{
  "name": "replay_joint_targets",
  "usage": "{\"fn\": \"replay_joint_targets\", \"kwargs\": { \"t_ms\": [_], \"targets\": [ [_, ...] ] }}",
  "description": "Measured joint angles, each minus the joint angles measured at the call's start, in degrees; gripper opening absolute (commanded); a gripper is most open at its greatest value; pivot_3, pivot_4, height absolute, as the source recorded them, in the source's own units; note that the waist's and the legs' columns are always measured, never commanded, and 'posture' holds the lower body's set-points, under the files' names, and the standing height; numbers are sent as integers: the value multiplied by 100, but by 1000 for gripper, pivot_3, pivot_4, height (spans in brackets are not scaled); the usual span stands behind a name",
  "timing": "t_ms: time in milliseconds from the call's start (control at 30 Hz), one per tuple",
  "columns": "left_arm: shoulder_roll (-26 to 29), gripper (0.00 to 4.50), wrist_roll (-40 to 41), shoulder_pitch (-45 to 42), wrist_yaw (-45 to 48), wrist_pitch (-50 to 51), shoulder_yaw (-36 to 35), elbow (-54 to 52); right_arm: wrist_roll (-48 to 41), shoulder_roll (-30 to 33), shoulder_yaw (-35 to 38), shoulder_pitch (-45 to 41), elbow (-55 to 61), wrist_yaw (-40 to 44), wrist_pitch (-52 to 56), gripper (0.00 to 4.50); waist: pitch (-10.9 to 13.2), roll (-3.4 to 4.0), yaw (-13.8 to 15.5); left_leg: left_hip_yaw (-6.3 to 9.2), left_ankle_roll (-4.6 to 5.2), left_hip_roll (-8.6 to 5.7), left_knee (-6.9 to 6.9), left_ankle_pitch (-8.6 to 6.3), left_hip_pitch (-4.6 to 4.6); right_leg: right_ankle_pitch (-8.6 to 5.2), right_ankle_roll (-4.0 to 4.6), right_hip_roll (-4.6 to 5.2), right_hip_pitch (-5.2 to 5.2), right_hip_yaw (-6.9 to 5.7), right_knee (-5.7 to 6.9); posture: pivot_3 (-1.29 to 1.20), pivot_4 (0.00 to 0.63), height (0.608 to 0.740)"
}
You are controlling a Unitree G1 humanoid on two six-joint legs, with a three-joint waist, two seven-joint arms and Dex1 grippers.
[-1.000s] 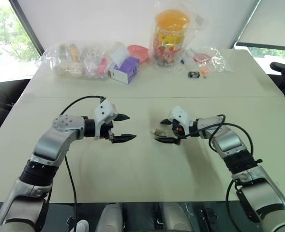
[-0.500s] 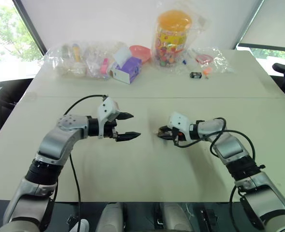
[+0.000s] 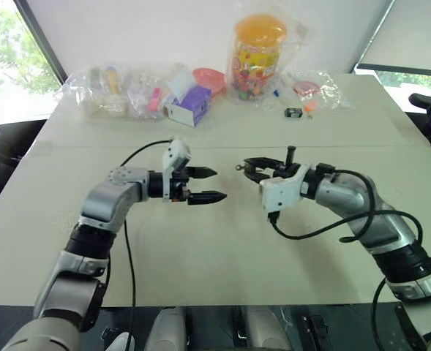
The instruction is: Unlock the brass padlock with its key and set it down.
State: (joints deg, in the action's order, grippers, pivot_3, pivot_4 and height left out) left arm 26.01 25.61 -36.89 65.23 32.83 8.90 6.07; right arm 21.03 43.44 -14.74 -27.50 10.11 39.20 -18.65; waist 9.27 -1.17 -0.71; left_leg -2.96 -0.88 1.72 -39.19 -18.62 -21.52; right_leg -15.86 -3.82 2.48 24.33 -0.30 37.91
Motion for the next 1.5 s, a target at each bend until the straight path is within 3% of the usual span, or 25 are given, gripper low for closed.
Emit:
{"fn": "replay_joint_targets", "kwargs": {
  "t_ms": [400,500,700,733,1133,1300,1500],
  "targets": [
    [-124,4260,19,-266,240,7,35,26,-92,-39,-57,62,352,405,-12,717,0,0,3,0,0,-1,-1,0,0,0,0,1,0,0,0,0,150,740],
    [-124,3404,80,-265,284,21,35,25,-97,-66,-56,62,364,423,-3,717,0,0,2,0,0,-1,-1,0,0,0,0,1,0,0,0,0,150,740],
    [-88,272,99,-209,339,0,45,0,-121,-82,-56,62,369,504,76,717,0,0,6,0,0,-1,-1,0,0,0,0,1,0,0,0,0,150,740],
    [-53,104,81,-209,330,-6,40,0,-153,-84,-57,63,387,527,69,717,0,0,5,0,0,-1,-1,0,0,0,0,1,0,0,0,0,150,740],
    [-91,104,-304,-206,213,-547,176,-114,-260,-138,-36,41,420,739,275,717,0,0,8,0,0,-1,-2,0,0,0,0,1,-1,0,0,0,150,740],
    [-219,104,-932,-77,14,-1918,241,-160,-1165,-450,185,76,662,1149,1697,717,0,0,11,0,0,1,-2,0,0,0,0,8,-1,0,1,0,150,740],
    [-319,104,-1777,68,-158,-4657,316,219,-2167,-473,539,14,1256,1609,3437,717,-1,1,22,-1,1,0,-2,-1,1,0,0,12,-1,0,0,0,150,740]
  ]
}}
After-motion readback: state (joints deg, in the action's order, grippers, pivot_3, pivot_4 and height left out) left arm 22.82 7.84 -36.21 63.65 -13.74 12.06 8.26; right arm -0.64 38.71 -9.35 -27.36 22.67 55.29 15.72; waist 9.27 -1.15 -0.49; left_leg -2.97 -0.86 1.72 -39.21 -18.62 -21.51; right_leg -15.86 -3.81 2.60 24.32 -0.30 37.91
